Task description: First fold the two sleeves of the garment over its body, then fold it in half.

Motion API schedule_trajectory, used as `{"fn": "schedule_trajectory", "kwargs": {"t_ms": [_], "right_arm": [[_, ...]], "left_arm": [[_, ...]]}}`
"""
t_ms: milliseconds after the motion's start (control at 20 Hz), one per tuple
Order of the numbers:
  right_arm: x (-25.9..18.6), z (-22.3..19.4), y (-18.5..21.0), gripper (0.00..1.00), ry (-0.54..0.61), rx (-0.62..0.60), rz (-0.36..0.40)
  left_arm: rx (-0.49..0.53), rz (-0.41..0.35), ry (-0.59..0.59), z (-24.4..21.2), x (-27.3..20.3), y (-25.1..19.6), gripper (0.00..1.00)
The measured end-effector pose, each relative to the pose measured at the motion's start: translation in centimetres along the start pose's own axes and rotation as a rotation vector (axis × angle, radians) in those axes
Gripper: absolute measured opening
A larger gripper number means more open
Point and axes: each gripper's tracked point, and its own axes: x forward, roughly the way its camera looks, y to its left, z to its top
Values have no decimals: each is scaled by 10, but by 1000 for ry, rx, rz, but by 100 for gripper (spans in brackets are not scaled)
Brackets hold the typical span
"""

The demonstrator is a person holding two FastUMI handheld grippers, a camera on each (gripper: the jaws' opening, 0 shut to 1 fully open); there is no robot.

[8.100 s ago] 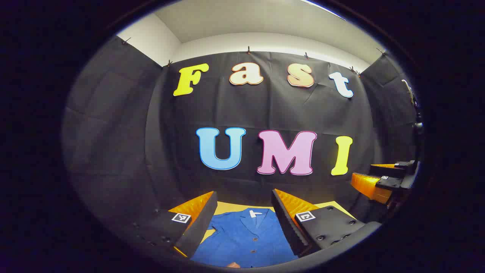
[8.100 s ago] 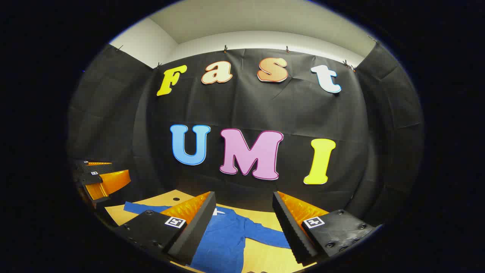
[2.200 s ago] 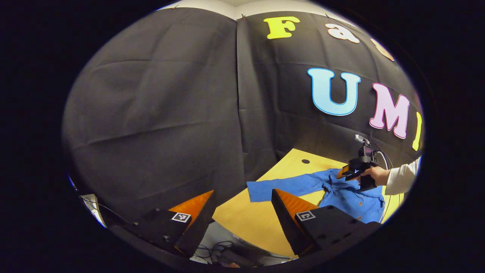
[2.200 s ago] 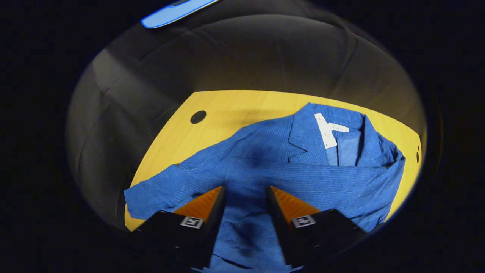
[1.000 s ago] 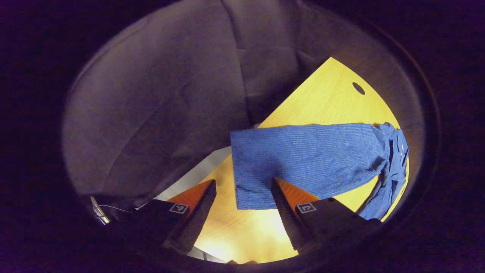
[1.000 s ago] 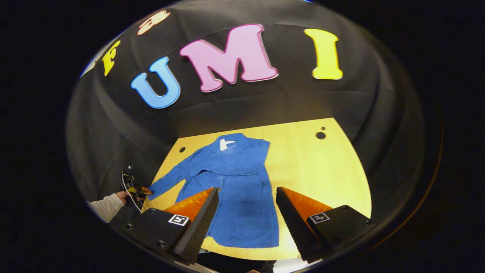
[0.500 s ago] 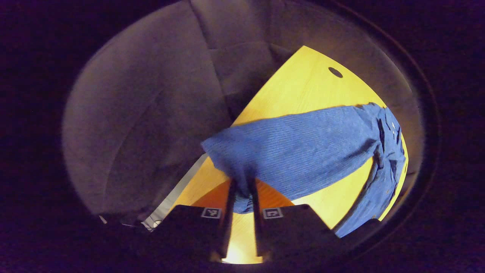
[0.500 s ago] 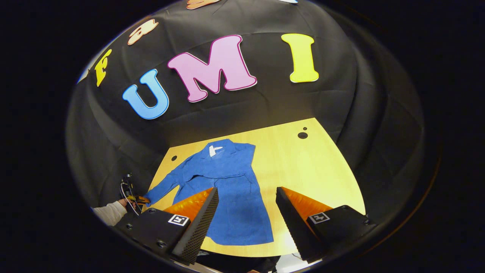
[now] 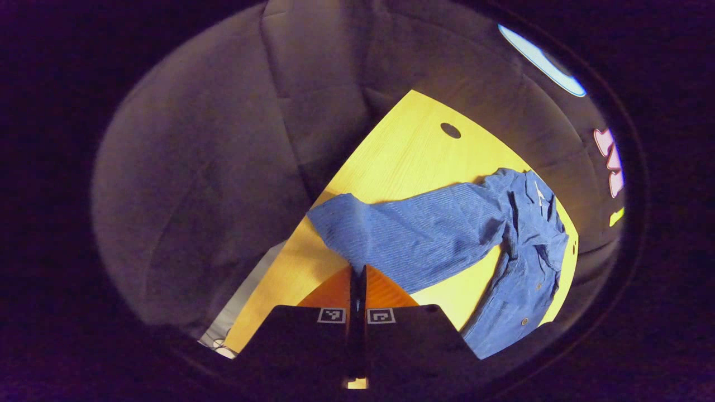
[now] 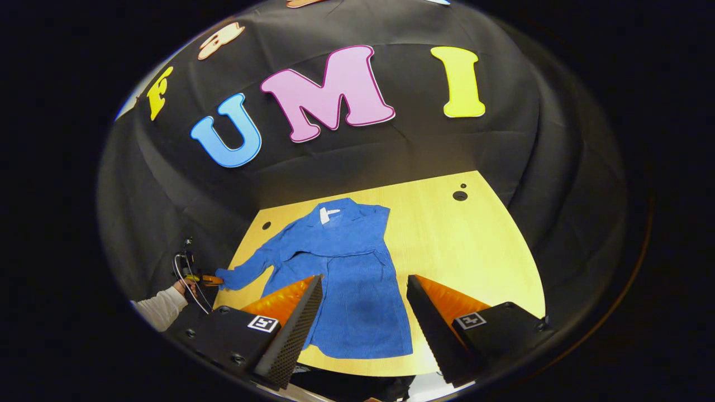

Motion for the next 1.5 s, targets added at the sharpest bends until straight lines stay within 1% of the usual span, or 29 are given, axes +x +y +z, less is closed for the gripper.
{"fn": "schedule_trajectory", "kwargs": {"t_ms": [100,250,350,500,600,700,800,900,1000,1100,1200,1300,1400,1450,1500], "right_arm": [[1,0,1,98,1,9,5],[2,2,1,98,1,14,23],[2,4,-3,98,0,5,23],[0,8,-16,98,-9,31,11],[-4,6,-25,98,-14,51,3],[-9,1,-36,98,-12,65,-15],[-15,-6,-48,98,-6,85,-34],[-21,-16,-64,98,3,98,-64],[-26,-25,-80,98,17,120,-91],[-34,-30,-96,98,22,149,-108],[-39,-33,-112,98,23,167,-124],[-36,-36,-131,98,31,178,-140],[-27,-43,-149,98,61,189,-153],[-21,-47,-156,98,81,189,-152],[-14,-51,-162,98,101,190,-148]], "left_arm": [[57,-16,-46,19,-22,-26,0],[119,-74,-114,44,-57,-89,0],[171,-170,-164,60,-83,-165,0],[303,-263,-197,66,-103,-271,0],[388,-309,-205,68,-103,-334,0],[469,-323,-187,56,-89,-388,0],[517,-351,-132,40,-73,-435,0],[567,-374,-108,28,-53,-475,0],[618,-378,-95,19,-36,-506,0],[636,-374,-66,8,-14,-530,0],[623,-351,-29,0,8,-544,0],[597,-347,0,-10,31,-555,0],[549,-380,16,-18,43,-571,0],[528,-408,20,-23,50,-581,0],[517,-452,21,-26,52,-592,0]]}}
